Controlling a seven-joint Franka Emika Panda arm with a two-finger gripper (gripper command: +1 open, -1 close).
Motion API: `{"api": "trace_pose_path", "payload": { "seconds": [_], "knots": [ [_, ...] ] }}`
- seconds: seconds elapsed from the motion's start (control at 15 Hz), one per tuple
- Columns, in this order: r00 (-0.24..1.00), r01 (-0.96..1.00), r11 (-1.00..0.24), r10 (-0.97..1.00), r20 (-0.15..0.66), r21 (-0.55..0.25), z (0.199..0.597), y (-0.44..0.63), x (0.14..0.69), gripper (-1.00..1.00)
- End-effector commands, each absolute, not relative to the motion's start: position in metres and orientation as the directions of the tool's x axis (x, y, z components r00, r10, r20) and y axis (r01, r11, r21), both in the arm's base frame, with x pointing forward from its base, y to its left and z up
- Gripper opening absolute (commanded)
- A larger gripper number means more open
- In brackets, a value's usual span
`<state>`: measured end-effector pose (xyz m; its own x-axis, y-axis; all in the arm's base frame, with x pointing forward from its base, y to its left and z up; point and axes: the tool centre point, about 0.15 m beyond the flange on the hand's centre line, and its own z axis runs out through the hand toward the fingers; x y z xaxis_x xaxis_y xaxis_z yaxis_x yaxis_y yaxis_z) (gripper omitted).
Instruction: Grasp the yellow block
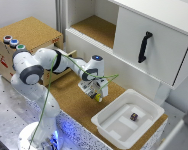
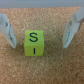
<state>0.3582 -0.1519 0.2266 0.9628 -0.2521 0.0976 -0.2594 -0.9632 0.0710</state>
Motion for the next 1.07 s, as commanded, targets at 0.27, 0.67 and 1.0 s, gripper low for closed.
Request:
{"api": "trace_pose_path", "payload": {
  "seconds": [0.27, 0.67, 1.0],
  "knots": [
    [0.972, -0.227, -0.974, -0.228, 0.049, -0.021, 0.204, -0.137, 0.387, -1.00],
    [0.968, -0.246, -0.969, -0.247, 0.047, -0.010, 0.201, -0.142, 0.375, -1.00],
    [0.976, -0.186, -0.982, -0.187, 0.115, -0.018, 0.239, -0.120, 0.390, -1.00]
  ]
}}
